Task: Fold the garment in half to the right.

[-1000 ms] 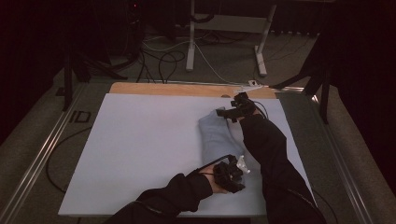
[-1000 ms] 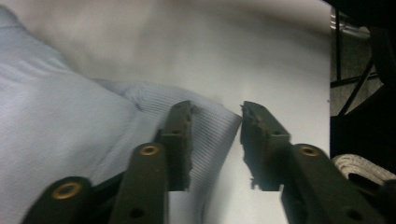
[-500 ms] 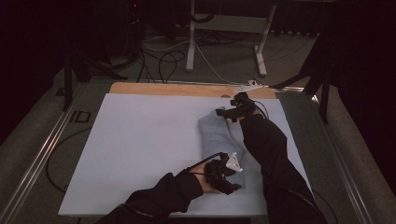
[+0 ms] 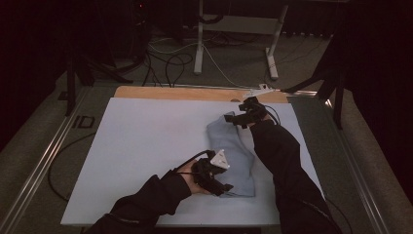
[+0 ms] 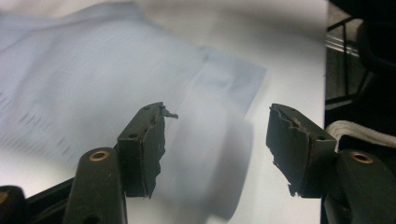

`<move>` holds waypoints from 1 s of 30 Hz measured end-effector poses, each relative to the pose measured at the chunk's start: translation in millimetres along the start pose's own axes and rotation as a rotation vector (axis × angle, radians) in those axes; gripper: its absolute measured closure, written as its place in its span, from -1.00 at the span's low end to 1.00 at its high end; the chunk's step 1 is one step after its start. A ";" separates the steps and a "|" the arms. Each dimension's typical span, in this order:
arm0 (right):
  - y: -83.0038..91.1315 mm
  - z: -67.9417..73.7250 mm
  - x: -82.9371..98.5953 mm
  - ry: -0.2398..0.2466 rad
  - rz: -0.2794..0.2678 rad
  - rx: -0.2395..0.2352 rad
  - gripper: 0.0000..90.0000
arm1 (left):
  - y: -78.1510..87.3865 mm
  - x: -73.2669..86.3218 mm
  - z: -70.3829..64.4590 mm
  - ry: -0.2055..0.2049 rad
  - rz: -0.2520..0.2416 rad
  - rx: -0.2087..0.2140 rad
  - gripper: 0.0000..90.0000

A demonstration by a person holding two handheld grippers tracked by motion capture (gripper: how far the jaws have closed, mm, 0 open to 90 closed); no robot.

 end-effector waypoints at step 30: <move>-17.7 -7.7 21.5 -0.073 0.057 0.025 -0.48 | 81.1 135.5 11.7 0.123 -0.172 -0.130 -0.97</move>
Point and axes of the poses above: each handheld gripper's, and its own axes: y roughly backward along the jaws, x roughly out of its underside, z roughly to its left, the point moved 1 cm from there along -y, roughly forward along the jaws, and after that the axes turned 7 degrees about x, right-handed, at the moved point
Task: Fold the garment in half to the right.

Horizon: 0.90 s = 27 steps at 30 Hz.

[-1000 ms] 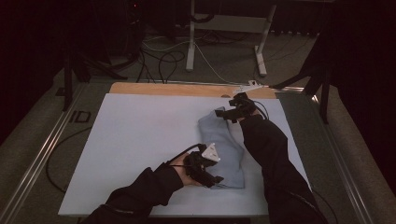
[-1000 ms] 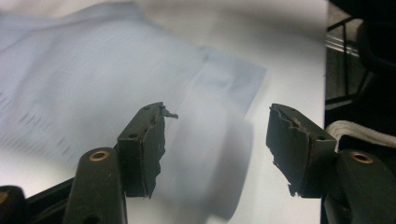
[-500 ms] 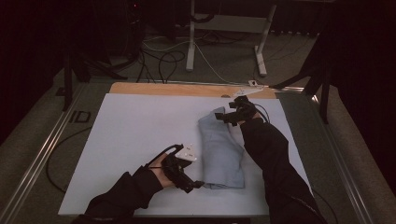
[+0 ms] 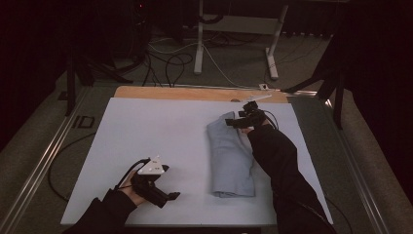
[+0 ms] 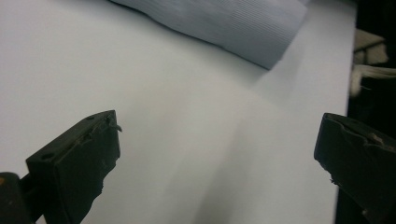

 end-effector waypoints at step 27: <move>30.8 3.9 71.1 -0.038 0.057 -0.011 -0.27 | 43.7 55.9 10.7 0.068 -0.168 -0.128 -0.97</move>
Point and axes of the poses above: each handheld gripper's, and its own axes: y roughly backward along the jaws, x roughly out of its underside, z roughly to its left, the point moved 1 cm from there along -y, roughly forward along the jaws, and after that the axes turned 7 degrees about x, right-handed, at the moved point
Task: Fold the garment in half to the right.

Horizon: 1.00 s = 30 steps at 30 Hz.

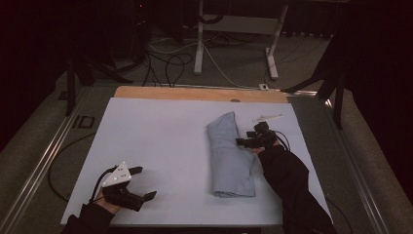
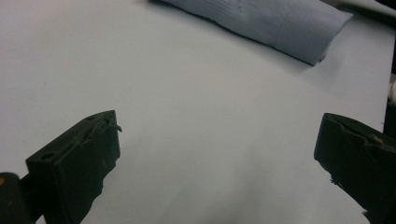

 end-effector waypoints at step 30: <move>84.2 49.1 95.7 0.168 -0.283 -0.090 -0.79 | 15.6 9.1 16.3 0.025 -0.043 -0.019 -0.98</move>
Point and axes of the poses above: each handheld gripper's, and its own axes: y roughly backward along the jaws, x roughly out of its underside, z roughly to its left, the point moved 1 cm from there along -y, roughly forward along the jaws, and after that the axes turned 7 degrees about x, right-handed, at the moved point
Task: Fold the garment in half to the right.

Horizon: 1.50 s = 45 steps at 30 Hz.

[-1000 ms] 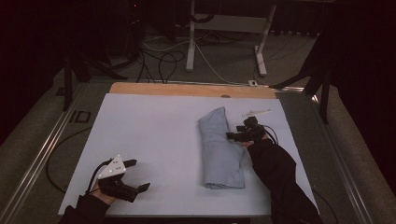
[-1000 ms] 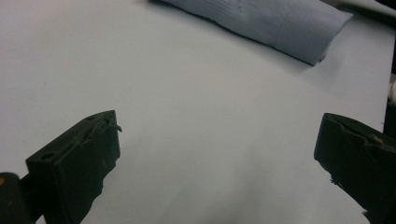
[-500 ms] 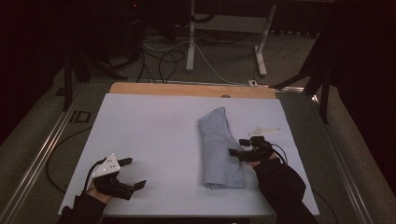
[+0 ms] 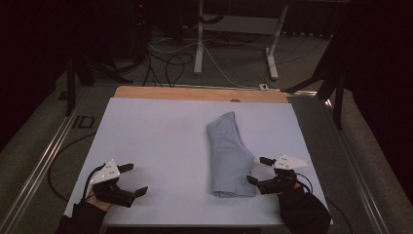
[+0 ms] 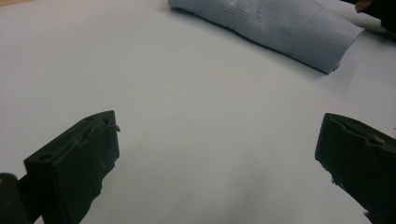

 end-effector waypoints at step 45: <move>10.1 1.2 16.2 -0.047 0.002 0.079 -0.80 | 2.3 5.3 2.3 0.001 0.010 -0.028 -0.98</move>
Point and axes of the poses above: each handheld gripper's, and its own axes: y roughly backward along the jaws, x roughly out of its underside, z roughly to its left, the point moved 1 cm from there along -y, roughly forward along the jaws, and after that the axes turned 7 degrees about x, right-handed, at the moved point
